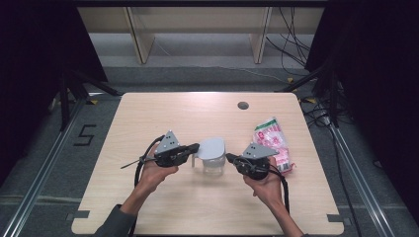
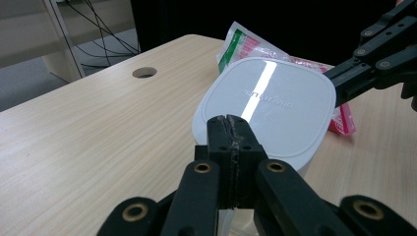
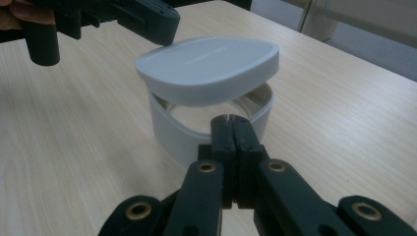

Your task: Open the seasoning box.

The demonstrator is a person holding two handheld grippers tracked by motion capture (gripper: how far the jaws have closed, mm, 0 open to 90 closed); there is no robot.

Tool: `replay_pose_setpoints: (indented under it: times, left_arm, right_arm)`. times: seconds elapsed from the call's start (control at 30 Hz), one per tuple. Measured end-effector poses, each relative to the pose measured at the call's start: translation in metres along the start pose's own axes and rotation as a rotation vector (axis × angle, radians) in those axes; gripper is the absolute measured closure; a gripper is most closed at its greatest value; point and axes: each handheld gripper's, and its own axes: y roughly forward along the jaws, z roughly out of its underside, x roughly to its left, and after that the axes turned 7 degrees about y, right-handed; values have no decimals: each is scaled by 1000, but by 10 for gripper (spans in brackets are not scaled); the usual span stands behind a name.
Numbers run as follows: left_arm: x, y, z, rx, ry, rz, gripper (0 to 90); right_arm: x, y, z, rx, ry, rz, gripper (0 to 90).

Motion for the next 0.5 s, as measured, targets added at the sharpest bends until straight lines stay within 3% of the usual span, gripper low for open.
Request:
replay_pose_setpoints:
  times: [0.17,0.3,0.43,0.5]
  left_arm:
    - [2,0,0,-3,25,7,887]
    - [3,-2,2,-9,-9,-12,831]
    - [5,-5,3,-18,-32,-10,797]
    - [4,-10,1,-27,-27,-6,758]
  right_arm:
    - [3,5,-5,-20,-13,-9,900]
    - [5,4,-8,-15,-40,-13,900]
    - [8,2,-10,-10,-25,-10,900]
    - [7,2,-14,-34,-41,-9,900]
